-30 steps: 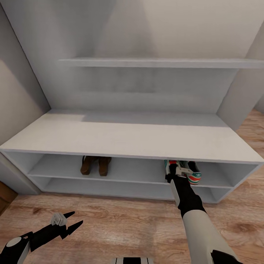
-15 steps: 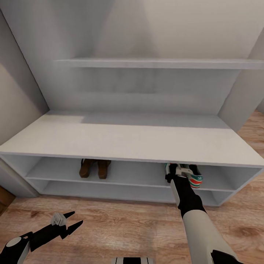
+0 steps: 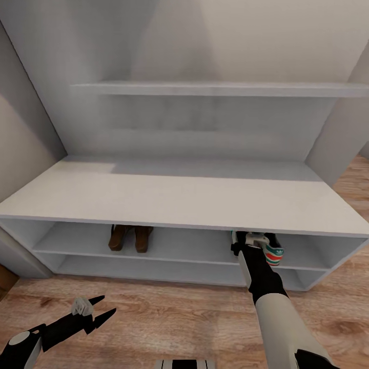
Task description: Pick up the two gym shoes and the two sandals from the corridor floor and place them onto the hallstand (shoe rack) in the corridor, making sure they are on the rack and not on the floor. Arrange them so the two gym shoes are next to each other and the two sandals are next to each other.
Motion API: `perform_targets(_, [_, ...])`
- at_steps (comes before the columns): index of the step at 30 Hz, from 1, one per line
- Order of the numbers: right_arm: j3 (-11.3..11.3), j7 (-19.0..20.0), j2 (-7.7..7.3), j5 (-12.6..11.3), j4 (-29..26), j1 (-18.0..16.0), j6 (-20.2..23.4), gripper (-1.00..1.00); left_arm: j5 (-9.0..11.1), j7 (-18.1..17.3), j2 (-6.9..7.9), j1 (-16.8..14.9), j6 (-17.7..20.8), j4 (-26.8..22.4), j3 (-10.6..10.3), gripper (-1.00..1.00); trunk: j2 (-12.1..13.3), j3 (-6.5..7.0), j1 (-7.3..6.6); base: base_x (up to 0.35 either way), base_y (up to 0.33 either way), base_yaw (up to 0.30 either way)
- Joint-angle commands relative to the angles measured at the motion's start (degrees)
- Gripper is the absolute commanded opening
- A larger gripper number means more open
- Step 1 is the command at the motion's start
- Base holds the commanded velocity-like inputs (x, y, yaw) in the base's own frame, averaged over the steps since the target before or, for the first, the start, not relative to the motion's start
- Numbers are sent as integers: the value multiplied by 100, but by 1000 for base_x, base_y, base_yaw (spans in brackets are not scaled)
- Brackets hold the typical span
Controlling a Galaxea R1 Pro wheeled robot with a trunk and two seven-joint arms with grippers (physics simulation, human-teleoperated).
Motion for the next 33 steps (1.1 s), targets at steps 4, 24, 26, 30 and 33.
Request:
perform_targets(4, [-17,18,6,59,-7,-3,34,-100,-60,-23,1,-6,-55,-3,38,100,-2,-5,0,56,-36,0])
perform_targets(24, [-17,18,6,59,-7,-3,34,-100,-58,-23,2,-6,-63,-3,38,100,-2,-5,0,2,-13,0])
perform_targets(26, [-17,19,6,59,-7,-3,33,-100,-55,-23,2,-6,-60,-3,38,100,-2,-5,0,0,-43,0])
perform_targets(30, [-17,18,6,59,-7,-3,33,-100,-56,-24,2,-6,-56,-3,38,100,-2,-5,0,0,-17,0])
perform_targets(33, [-17,18,6,59,-7,-3,31,-100,-57,-24,2,-6,-55,-3,38,100,-2,-5,0,0,-5,0])
